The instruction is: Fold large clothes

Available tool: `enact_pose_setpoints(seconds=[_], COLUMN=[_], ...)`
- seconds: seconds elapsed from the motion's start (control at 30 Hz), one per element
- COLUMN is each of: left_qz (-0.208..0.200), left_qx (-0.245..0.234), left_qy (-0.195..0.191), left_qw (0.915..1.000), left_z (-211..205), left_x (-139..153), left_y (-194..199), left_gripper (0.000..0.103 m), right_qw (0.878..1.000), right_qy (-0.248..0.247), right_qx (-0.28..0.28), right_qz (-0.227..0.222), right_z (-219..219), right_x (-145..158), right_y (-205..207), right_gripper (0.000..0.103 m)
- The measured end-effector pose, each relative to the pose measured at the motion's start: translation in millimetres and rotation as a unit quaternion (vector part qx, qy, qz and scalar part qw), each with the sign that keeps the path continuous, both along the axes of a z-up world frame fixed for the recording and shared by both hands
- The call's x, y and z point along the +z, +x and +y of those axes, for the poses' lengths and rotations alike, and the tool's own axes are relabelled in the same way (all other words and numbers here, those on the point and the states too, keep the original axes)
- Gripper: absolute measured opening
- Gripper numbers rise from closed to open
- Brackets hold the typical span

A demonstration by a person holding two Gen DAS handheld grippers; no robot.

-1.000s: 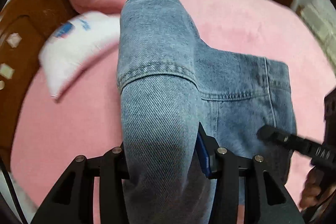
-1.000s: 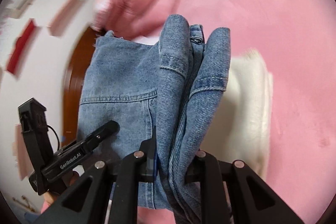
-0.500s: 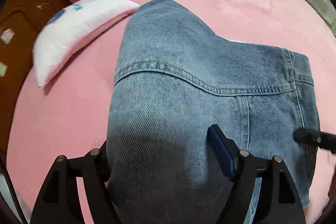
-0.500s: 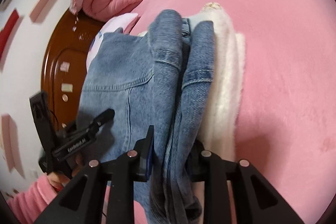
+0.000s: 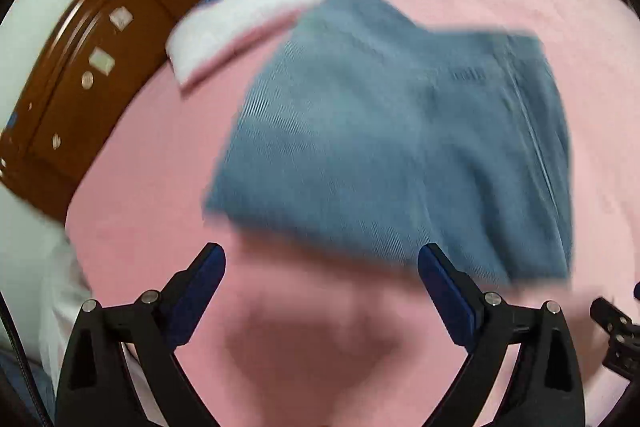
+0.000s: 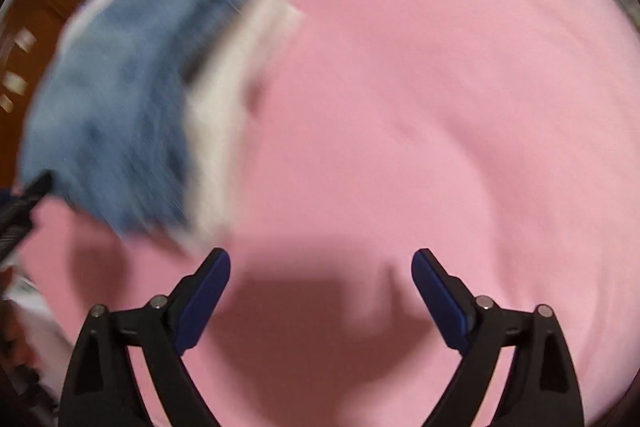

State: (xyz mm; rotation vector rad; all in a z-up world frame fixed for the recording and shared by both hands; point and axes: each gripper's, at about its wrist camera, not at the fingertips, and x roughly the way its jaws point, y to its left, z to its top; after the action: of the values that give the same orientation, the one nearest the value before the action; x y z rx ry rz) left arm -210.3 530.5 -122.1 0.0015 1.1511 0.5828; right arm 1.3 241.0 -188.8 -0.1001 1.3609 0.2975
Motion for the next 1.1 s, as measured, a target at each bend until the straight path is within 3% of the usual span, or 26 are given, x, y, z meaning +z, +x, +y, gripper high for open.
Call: enact_pose_setpoints(seconds=[0.1, 0.23, 0.43, 0.53, 0.63, 0.7, 0.77, 0.9, 0.97, 1.1], left_qz=[0.043, 0.058, 0.075, 0.095, 0.109, 0.106, 0.092, 0.066, 0.038, 0.033], left_qx=[-0.002, -0.021, -0.061, -0.074, -0.080, -0.092, -0.123, -0.148, -0.158, -0.197], left_qy=[-0.056, -0.120, -0.202, -0.217, -0.256, -0.256, -0.229, -0.198, -0.210, -0.201], left_qw=[0.9975, 0.9909, 0.9746, 0.9688, 0.9573, 0.9563, 0.9612, 0.9668, 0.9640, 0.9591], left_z=[-45, -105, -209, -257, -309, -335, -381, -449, -487, -545], left_x=[-8, -2, 22, 32, 52, 69, 94, 134, 155, 182], left_y=[-39, -77, -109, -115, -116, -105, -99, -87, -83, -75], left_gripper=[0.096, 0.096, 0.096, 0.096, 0.096, 0.096, 0.096, 0.096, 0.096, 0.096], right_qw=[0.999, 0.993, 0.975, 0.964, 0.958, 0.957, 0.956, 0.967, 0.977, 0.985], right_qy=[-0.039, -0.086, -0.111, -0.107, -0.125, -0.115, -0.101, -0.086, -0.068, -0.040], right_qx=[0.006, 0.003, -0.120, -0.187, -0.239, -0.258, -0.269, -0.235, -0.202, -0.168], right_qz=[0.025, 0.083, 0.148, 0.154, 0.101, 0.071, 0.054, 0.051, 0.022, -0.012], right_z=[-31, -92, -212, -273, -332, -362, -394, -453, -480, -517], right_x=[-8, -13, 8, 24, 59, 81, 102, 125, 147, 184], right_y=[-32, -88, -150, -167, -181, -188, -192, -193, -186, -182], right_gripper=[0.096, 0.097, 0.098, 0.098, 0.098, 0.098, 0.098, 0.098, 0.098, 0.098])
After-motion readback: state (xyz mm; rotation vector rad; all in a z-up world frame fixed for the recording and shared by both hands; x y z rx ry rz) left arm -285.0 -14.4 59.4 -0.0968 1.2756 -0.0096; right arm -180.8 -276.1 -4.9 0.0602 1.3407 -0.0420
